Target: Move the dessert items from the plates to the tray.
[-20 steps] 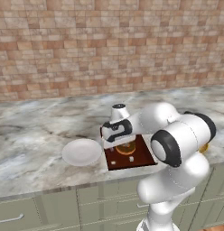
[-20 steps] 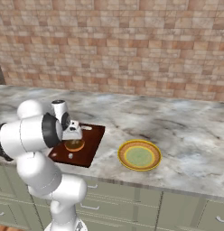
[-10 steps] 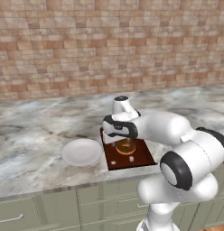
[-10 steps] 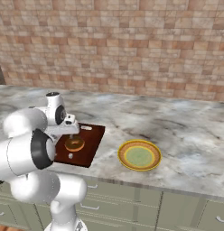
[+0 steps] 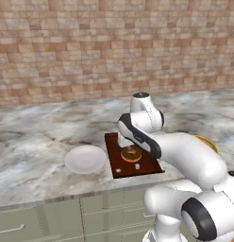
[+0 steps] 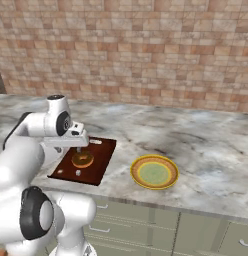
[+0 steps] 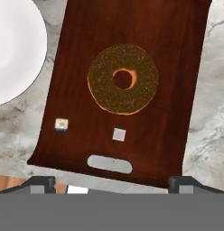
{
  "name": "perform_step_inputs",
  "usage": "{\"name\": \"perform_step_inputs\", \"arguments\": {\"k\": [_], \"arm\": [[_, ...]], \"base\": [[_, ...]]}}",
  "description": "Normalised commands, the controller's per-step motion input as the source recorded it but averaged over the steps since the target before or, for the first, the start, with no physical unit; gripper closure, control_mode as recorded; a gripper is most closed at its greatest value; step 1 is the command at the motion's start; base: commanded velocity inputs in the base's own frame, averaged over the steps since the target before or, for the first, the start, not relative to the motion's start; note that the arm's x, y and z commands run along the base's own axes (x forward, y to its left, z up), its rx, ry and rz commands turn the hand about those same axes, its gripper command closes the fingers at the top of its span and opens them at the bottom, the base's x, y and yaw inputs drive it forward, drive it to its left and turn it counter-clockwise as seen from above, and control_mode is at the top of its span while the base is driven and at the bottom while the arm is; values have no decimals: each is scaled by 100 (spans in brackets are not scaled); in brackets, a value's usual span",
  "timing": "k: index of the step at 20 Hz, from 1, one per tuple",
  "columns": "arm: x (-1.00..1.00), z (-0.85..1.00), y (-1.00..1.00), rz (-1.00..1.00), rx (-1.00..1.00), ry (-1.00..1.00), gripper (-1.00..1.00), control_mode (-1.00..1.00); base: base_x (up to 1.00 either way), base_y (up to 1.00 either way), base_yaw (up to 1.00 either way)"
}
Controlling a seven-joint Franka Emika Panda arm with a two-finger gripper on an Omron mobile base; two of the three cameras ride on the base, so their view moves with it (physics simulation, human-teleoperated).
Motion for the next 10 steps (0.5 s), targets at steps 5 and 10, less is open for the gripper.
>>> {"name": "perform_step_inputs", "arguments": {"k": [5,10], "arm": [[-48,55,-30,-6,0,-9,-100,-100],[-46,56,-29,-6,0,-14,-100,-100]], "base": [[0,0,0],[0,0,0]]}}
